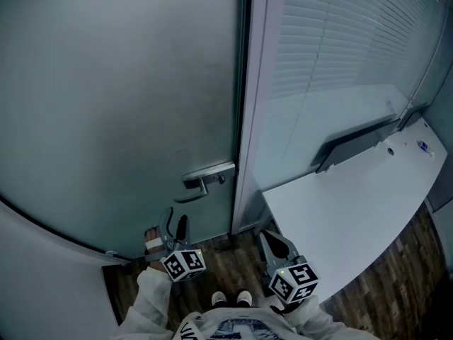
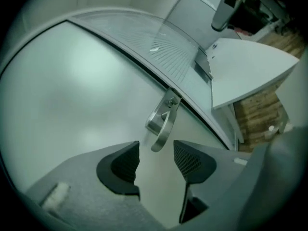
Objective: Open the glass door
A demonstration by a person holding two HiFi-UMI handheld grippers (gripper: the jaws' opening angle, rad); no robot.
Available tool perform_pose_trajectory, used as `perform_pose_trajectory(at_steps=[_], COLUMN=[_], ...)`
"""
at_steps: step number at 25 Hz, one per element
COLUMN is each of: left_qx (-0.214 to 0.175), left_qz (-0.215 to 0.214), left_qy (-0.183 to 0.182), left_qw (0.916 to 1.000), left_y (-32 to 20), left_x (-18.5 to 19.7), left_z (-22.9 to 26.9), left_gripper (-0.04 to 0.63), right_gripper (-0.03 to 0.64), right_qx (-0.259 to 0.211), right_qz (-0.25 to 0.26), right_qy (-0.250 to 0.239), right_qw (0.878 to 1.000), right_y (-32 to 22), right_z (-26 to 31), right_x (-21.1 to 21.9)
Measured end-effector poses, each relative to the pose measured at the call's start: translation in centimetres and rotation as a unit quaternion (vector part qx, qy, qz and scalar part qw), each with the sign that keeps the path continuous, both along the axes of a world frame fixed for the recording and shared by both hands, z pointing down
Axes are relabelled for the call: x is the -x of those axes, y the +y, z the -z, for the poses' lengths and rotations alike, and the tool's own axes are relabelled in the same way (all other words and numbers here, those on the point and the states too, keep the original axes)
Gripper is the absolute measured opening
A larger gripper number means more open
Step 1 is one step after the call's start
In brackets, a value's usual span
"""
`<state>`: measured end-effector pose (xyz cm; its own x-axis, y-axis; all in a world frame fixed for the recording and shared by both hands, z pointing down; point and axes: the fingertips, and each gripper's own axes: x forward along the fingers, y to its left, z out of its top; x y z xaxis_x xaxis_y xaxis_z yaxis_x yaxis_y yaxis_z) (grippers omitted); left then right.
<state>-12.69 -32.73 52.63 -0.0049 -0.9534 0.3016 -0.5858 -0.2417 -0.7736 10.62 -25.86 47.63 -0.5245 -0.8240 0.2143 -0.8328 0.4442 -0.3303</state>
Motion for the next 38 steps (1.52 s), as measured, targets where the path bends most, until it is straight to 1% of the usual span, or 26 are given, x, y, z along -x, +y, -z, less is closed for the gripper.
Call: perform_pose_trajectory(at_steps=[3,6,8,12,14,15,17,19,20,23,28,33,38], left_qx=[-0.013,0.007,0.017,0.011,0.017,0.021,0.028,0.031,0.027,0.011,-0.001,-0.017,-0.043], left_qz=[-0.013,-0.027,-0.035,-0.042,-0.045,-0.046,-0.048,-0.047,-0.045,-0.039,-0.036,-0.019,0.006], left_qy=[-0.042,-0.087,-0.11,-0.137,-0.144,-0.147,-0.153,-0.153,-0.153,-0.154,-0.153,-0.122,-0.078], left_qw=[0.9989,0.9958,0.9931,0.9896,0.9885,0.9878,0.9866,0.9866,0.9868,0.9872,0.9876,0.9922,0.996], left_y=[-1.5,-2.6,-3.1,-4.5,-4.8,-4.8,-4.8,-4.9,-4.9,-5.4,-5.3,-5.7,-5.6], left_x=[0.3,0.2,0.3,0.4,0.4,0.4,0.5,0.5,0.5,0.7,0.7,1.0,0.9], left_z=[-0.4,-1.4,-2.5,-3.2,-3.4,-3.5,-3.9,-4.4,-4.5,-3.6,-3.7,-3.8,-3.7], left_gripper=[0.232,0.23,0.229,0.227,0.223,0.207,0.207,0.206,0.194,0.124,0.121,0.121,0.126], right_gripper=[0.005,0.005,0.005,0.005,0.005,0.005,0.005,0.005,0.005,0.005,0.005,0.005,0.005], right_qx=[0.003,0.006,0.006,0.006,0.007,0.007,0.008,0.008,0.009,0.014,0.015,0.019,0.025], right_qz=[-0.007,-0.014,-0.018,-0.023,-0.023,-0.022,-0.021,-0.023,-0.024,-0.027,-0.026,-0.02,-0.012], right_qy=[0.002,0.004,0.004,0.004,0.004,0.004,0.004,0.005,0.005,0.002,0.001,0.002,0.005], right_qw=[1.0,1.0,1.0,1.0,1.0,1.0,1.0,1.0,1.0,1.0,1.0,1.0,1.0], right_y=[0.1,0.1,0.3,0.1,0.1,0.2,0.3,0.3,0.3,0.0,0.0,-0.4,-0.3], right_z=[-0.3,-0.3,-0.5,-0.5,-0.6,-0.5,-0.4,-0.8,-1.0,-0.9,-1.1,-1.2,-1.6], right_x=[-0.4,-0.8,-0.9,-1.1,-1.0,-0.9,-0.7,-0.8,-0.9,-1.1,-0.9,0.0,0.3])
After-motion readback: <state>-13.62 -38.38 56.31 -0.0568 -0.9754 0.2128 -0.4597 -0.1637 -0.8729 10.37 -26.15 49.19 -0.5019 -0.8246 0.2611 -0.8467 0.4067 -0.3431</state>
